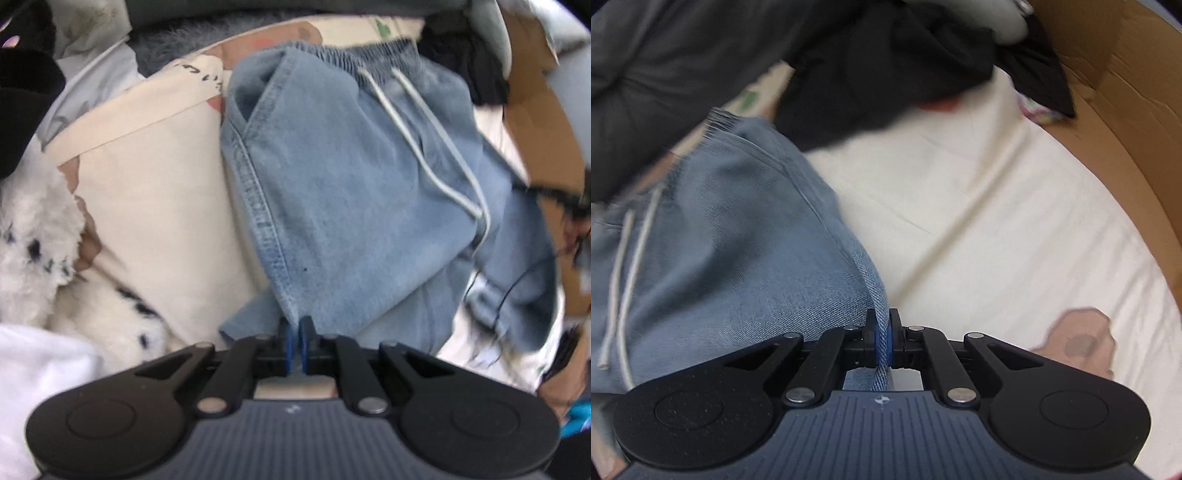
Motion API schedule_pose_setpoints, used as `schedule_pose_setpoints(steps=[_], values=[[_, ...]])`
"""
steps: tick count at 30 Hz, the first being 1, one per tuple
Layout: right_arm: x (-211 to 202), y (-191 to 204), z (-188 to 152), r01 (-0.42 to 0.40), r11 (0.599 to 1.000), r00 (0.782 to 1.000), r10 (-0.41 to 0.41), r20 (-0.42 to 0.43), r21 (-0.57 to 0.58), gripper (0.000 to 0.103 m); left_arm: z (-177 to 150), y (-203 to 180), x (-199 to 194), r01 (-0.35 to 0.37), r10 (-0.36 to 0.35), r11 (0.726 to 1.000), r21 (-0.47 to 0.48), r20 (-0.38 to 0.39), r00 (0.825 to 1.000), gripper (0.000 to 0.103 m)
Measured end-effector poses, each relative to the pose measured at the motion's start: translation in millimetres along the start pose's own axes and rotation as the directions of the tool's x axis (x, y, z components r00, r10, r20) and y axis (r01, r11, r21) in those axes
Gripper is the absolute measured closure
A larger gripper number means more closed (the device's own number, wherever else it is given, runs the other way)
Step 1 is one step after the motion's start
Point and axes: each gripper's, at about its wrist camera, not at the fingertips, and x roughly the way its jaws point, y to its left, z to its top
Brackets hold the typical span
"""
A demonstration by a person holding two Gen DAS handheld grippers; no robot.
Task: Fold clothes
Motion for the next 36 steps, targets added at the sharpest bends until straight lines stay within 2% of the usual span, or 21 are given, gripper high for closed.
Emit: schedule_pose_setpoints(steps=[4, 6, 7, 8, 10, 13, 15, 16, 18, 26, 29, 31, 34, 36], values=[[4.3, 7.3, -2.2, 0.064, 0.998, 0.998, -0.064, -0.006, -0.026, 0.102, 16.2, -18.0, -13.2, -0.054, 0.049, 0.993, 0.109, 0.054, 0.997, 0.088], [5.9, 10.1, -1.7, 0.108, 0.994, 0.994, -0.108, -0.008, -0.036, 0.102, 28.8, -18.5, -22.2, -0.060, 0.051, 0.993, 0.104, 0.085, 0.995, 0.085], [7.3, 9.2, 0.0, 0.123, 0.992, 0.992, -0.123, -0.014, -0.022, 0.102, 35.6, -17.2, -26.9, -0.065, 0.054, 0.994, 0.091, 0.114, 0.992, 0.080], [9.4, 8.9, 1.8, 0.142, 0.990, 0.990, -0.142, -0.019, -0.017, 0.102, 42.2, -15.3, -29.8, -0.071, 0.059, 0.994, 0.080, 0.145, 0.988, 0.073], [14.8, 9.2, 5.2, 0.176, 0.984, 0.984, -0.176, -0.031, -0.015, 0.100, 59.0, -13.2, -31.4, -0.093, 0.076, 0.993, 0.073, 0.209, 0.975, 0.065], [15.5, 11.0, 9.2, 0.166, 0.986, 0.985, -0.165, -0.044, 0.010, 0.097, 88.0, -13.0, -26.4, -0.132, 0.116, 0.991, 0.037, 0.288, 0.951, 0.065], [11.5, 12.1, 12.3, 0.138, 0.990, 0.990, -0.137, -0.039, 0.033, 0.089, 107.9, -10.2, -22.6, -0.139, 0.133, 0.990, -0.005, 0.335, 0.933, 0.065], [7.6, 14.1, 15.3, 0.126, 0.991, 0.992, -0.126, -0.024, 0.034, 0.072, 116.6, -8.9, -20.2, -0.144, 0.142, 0.989, -0.021, 0.356, 0.924, 0.065], [-2.2, 19.6, 22.8, 0.104, 0.994, 0.994, -0.105, 0.017, 0.025, 0.064, 130.5, -7.7, -12.1, -0.164, 0.162, 0.986, -0.029, 0.376, 0.912, 0.065], [-9.6, 57.8, 65.0, 0.036, 0.997, 0.994, -0.029, 0.109, -0.068, 0.064, 172.1, -3.0, 6.7, -0.184, 0.172, 0.983, -0.008, 0.398, 0.901, 0.066], [-4.1, 75.5, 83.8, 0.014, 0.996, 0.988, 0.000, 0.157, -0.089, 0.064, 184.5, 7.8, 21.5, -0.158, 0.162, 0.986, -0.042, 0.393, 0.905, 0.066], [-0.4, 87.7, 96.9, -0.001, 0.994, 0.981, 0.022, 0.195, -0.107, 0.064, 192.7, 15.1, 38.1, -0.154, 0.160, 0.987, -0.047, 0.368, 0.916, 0.066], [13.4, 111.0, 115.8, -0.002, 0.987, 0.979, 0.034, 0.199, -0.160, 0.064, 199.0, 24.3, 62.9, -0.180, 0.186, 0.982, -0.049, 0.333, 0.925, 0.067], [23.7, 127.1, 127.0, -0.001, 0.980, 0.980, 0.042, 0.196, -0.201, 0.064, 198.5, 29.1, 72.1, -0.171, 0.182, 0.983, -0.063, 0.326, 0.928, 0.067]])
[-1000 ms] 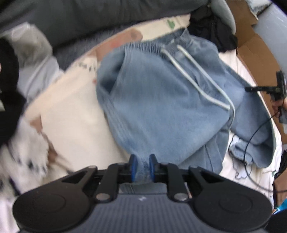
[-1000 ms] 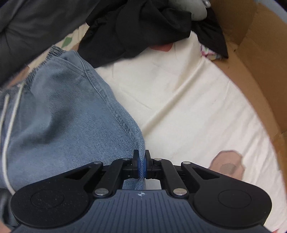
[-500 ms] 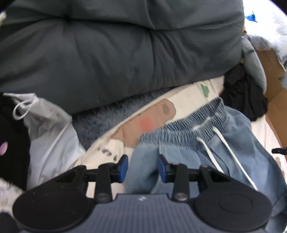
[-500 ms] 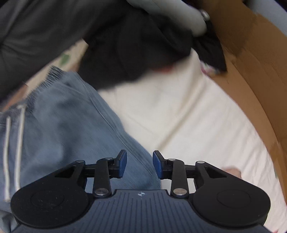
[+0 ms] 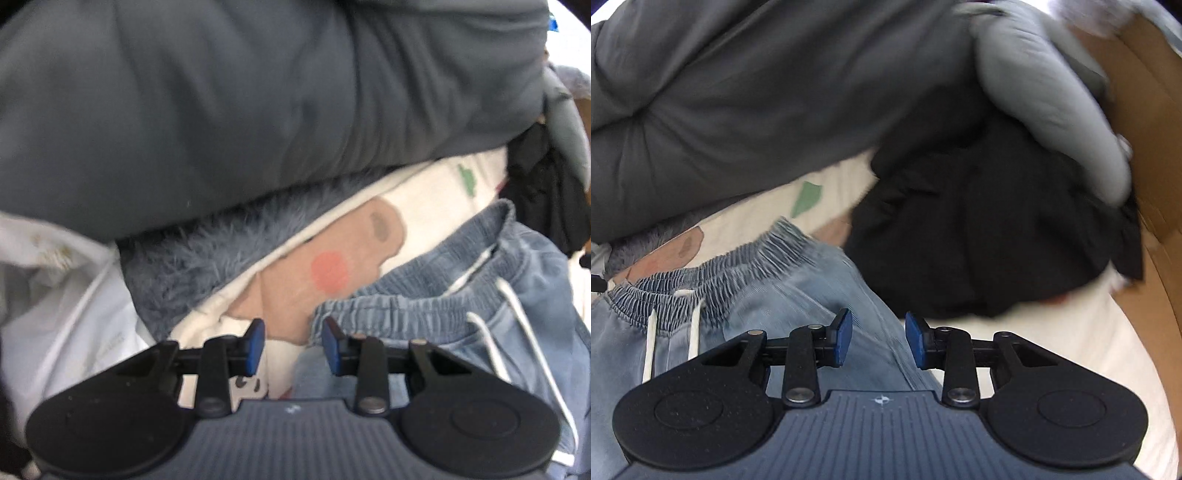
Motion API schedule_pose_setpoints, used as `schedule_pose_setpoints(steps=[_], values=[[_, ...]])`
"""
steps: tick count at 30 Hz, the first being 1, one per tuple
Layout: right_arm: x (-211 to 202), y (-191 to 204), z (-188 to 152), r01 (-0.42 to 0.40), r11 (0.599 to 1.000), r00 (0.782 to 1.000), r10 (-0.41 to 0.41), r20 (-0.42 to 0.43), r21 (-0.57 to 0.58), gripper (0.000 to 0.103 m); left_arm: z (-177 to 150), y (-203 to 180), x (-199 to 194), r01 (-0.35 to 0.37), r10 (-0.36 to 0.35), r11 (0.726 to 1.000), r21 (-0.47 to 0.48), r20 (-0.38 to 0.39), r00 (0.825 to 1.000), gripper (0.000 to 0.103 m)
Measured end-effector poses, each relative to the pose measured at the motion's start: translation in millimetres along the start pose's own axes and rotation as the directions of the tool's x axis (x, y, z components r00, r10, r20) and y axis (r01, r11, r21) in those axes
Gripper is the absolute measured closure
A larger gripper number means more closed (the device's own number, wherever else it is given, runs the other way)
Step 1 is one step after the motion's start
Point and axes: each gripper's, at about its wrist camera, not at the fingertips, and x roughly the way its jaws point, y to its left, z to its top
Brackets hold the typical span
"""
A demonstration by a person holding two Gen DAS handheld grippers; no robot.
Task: Fold clothes
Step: 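Move both tools to the elastic waistband and close on it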
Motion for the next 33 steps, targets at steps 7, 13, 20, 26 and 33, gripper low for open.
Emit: schedule_pose_setpoints(steps=[7, 13, 20, 26, 33], values=[[41.6, 32.6, 26.4, -0.010, 0.995, 1.000, 0.007, -0.026, -0.101, 0.064, -8.1, -4.1, 13.9, 0.030, -0.029, 0.999, 0.027, -0.032, 0.999, 0.064], [61.2, 46.6, 35.8, -0.019, 0.986, 0.998, 0.010, -0.058, -0.163, 0.052, -22.6, -3.5, 23.2, 0.073, -0.072, 0.997, 0.006, -0.073, 0.995, 0.048], [87.4, 63.8, 40.8, -0.001, 0.954, 0.995, -0.029, -0.093, -0.301, 0.041, -43.7, -19.0, 30.1, 0.105, -0.094, 0.988, 0.114, -0.099, 0.991, 0.048], [106.1, 63.6, 45.9, 0.008, 0.941, 0.993, -0.046, -0.105, -0.338, 0.038, -37.9, -19.1, 34.3, 0.124, -0.116, 0.987, 0.102, -0.088, 0.989, 0.054], [121.5, 55.6, 41.9, -0.036, 0.955, 0.993, 0.002, -0.114, -0.295, 0.039, -37.9, -23.5, 37.0, 0.131, -0.123, 0.985, 0.114, -0.071, 0.990, 0.062]])
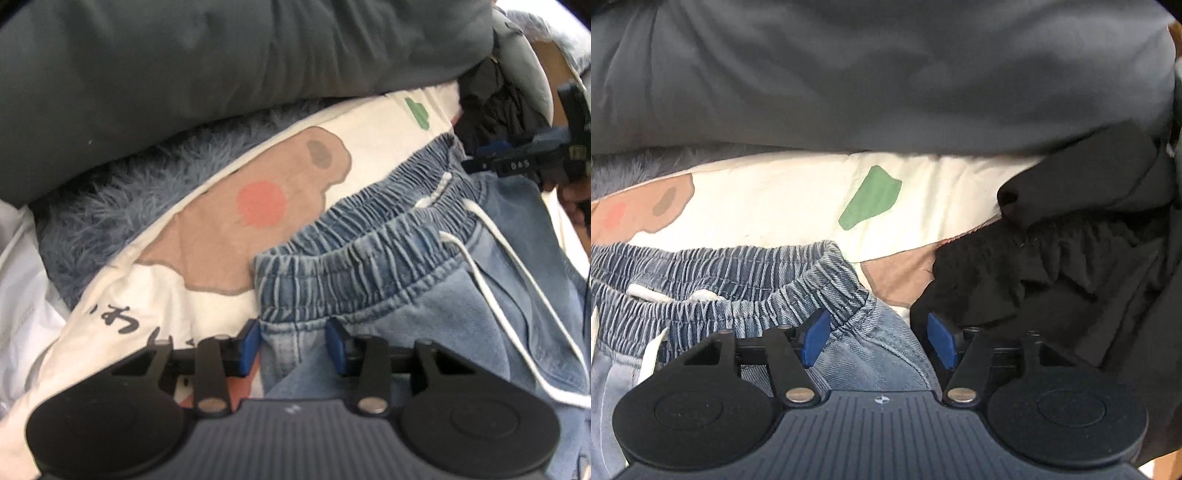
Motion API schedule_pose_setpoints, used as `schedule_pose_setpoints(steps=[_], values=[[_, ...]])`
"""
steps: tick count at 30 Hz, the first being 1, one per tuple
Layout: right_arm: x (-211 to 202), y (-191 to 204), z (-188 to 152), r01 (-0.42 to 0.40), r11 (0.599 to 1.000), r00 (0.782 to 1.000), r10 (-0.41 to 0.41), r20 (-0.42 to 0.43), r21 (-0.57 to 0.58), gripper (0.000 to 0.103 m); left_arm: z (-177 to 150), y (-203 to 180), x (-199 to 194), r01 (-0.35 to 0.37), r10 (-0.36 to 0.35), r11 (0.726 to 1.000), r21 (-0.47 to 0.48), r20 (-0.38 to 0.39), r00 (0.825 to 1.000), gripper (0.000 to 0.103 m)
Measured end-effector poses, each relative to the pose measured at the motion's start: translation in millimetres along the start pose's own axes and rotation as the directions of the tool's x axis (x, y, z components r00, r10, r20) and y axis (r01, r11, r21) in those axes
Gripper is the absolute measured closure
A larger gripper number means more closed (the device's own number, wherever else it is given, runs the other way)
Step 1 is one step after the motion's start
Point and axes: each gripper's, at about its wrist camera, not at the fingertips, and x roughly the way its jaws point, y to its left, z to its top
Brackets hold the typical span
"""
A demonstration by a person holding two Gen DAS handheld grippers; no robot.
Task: Fold clothes
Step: 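Move both tools to the elastic waistband and close on it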
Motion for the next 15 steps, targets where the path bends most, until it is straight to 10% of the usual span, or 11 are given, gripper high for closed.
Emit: schedule_pose_setpoints(steps=[9, 15], values=[[-2.1, 3.3, 5.7, -0.050, 0.999, 0.998, 0.050, -0.027, 0.002, 0.088, 5.8, 14.2, -37.2, -0.011, 0.017, 0.999, -0.053, 0.106, 0.994, 0.078], [-21.4, -0.2, 5.7, -0.065, 0.997, 0.997, 0.063, 0.045, 0.041, 0.091, 23.9, 23.7, -74.7, -0.007, 0.020, 0.998, -0.060, 0.222, 0.975, 0.080]])
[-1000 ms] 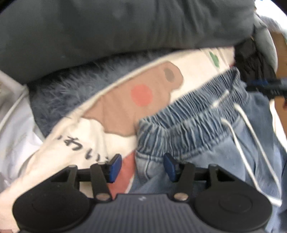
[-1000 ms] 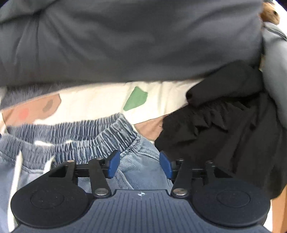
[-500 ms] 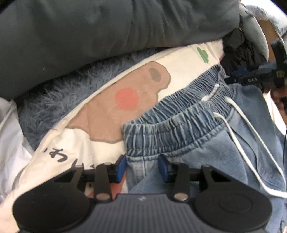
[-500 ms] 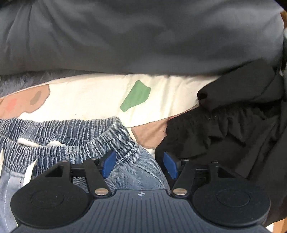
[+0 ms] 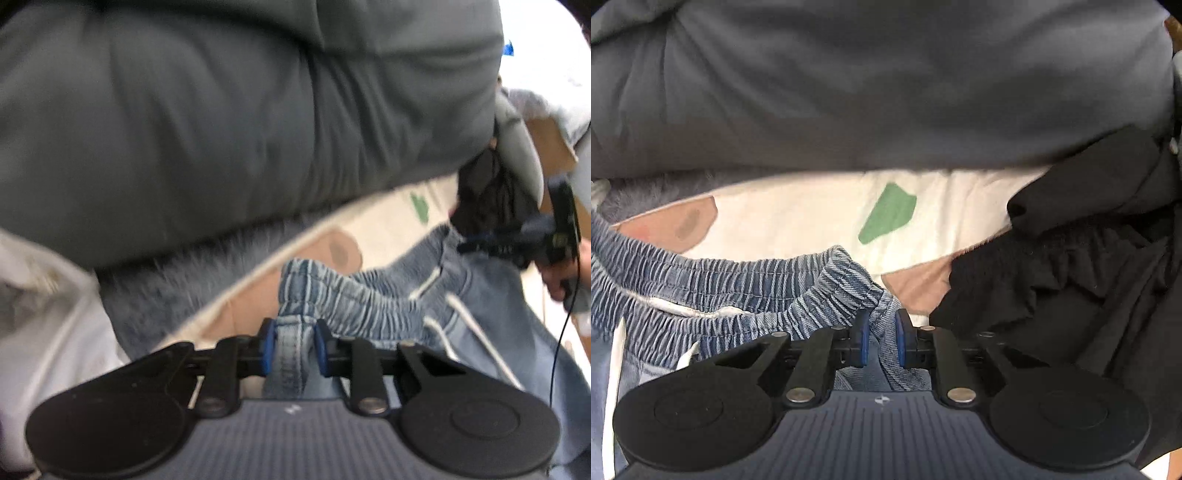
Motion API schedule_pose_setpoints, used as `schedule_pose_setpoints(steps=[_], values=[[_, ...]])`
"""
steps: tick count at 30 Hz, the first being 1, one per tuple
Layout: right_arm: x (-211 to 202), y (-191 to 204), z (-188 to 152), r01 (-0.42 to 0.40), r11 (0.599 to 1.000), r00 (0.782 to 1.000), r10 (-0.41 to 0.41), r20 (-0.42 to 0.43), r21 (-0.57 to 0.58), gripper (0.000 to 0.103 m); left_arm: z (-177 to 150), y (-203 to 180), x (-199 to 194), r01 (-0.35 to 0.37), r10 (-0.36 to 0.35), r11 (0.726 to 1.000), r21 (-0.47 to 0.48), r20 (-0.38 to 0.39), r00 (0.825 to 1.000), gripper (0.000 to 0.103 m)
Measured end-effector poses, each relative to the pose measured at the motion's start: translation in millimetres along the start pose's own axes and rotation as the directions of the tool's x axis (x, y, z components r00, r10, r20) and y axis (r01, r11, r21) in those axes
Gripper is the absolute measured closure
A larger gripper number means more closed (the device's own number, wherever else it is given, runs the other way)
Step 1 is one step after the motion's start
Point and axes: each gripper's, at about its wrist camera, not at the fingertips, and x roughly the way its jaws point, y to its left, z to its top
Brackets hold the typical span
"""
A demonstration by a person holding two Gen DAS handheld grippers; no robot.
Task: Fold clothes
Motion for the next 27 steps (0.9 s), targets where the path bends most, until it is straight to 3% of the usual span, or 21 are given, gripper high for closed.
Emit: schedule_pose_setpoints(steps=[1, 2, 5, 8, 9, 12, 13, 19, 21, 23, 25, 27], values=[[-1.4, -1.0, 1.4, 0.006, 1.000, 1.000, -0.006, 0.011, 0.008, 0.092, 2.5, 1.5, 0.0, -0.006, 0.006, 1.000, -0.007, 0.009, 1.000, 0.080], [-2.3, -2.5, 3.1, 0.018, 1.000, 1.000, -0.018, 0.021, 0.019, 0.102, 3.2, 4.4, 4.2, -0.011, 0.011, 1.000, -0.020, 0.002, 1.000, 0.080], [-1.2, -13.1, 9.0, 0.060, 0.995, 0.998, -0.062, 0.025, 0.083, 0.103, -0.7, 14.3, 25.5, -0.039, 0.037, 0.998, -0.056, -0.047, 0.998, 0.080], [0.0, -12.0, 10.7, 0.059, 0.997, 0.998, -0.060, 0.007, 0.039, 0.100, -9.1, 13.2, 40.9, -0.075, 0.074, 0.997, -0.014, -0.079, 0.994, 0.079], [-1.0, -10.2, 9.7, 0.037, 0.999, 0.999, -0.037, 0.000, 0.013, 0.098, -9.8, 12.8, 41.4, -0.077, 0.076, 0.997, -0.011, -0.080, 0.994, 0.079], [-2.8, -3.1, 6.1, 0.003, 0.996, 0.999, -0.006, -0.035, -0.092, 0.062, -12.1, 11.9, 42.9, -0.081, 0.080, 0.997, -0.005, -0.086, 0.993, 0.077], [-2.7, 0.4, 4.5, 0.019, 0.990, 0.999, -0.024, -0.040, -0.141, 0.057, -12.6, 12.7, 43.7, -0.080, 0.079, 0.997, -0.007, -0.091, 0.993, 0.077], [17.9, 11.9, -0.6, 0.013, 0.952, 0.991, -0.054, -0.126, -0.306, 0.056, -16.1, 14.7, 47.6, -0.067, 0.066, 0.998, -0.001, -0.120, 0.991, 0.074], [26.1, 13.4, 0.3, 0.011, 0.952, 0.989, -0.055, -0.138, -0.305, 0.056, -19.5, 17.2, 51.4, -0.057, 0.055, 0.998, -0.013, -0.135, 0.989, 0.074], [32.7, 13.6, 0.6, 0.009, 0.960, 0.988, -0.052, -0.145, -0.281, 0.057, -22.8, 18.4, 55.7, -0.050, 0.047, 0.999, -0.018, -0.146, 0.988, 0.071], [32.5, 12.8, -0.5, -0.024, 0.963, 0.989, -0.017, -0.149, -0.270, 0.081, -24.9, 17.3, 58.9, -0.043, 0.042, 0.999, -0.005, -0.154, 0.987, 0.070], [29.2, 12.1, -0.3, -0.024, 0.966, 0.989, -0.014, -0.145, -0.259, 0.091, -26.0, 17.8, 60.6, -0.034, 0.032, 0.999, -0.006, -0.156, 0.987, 0.073]])
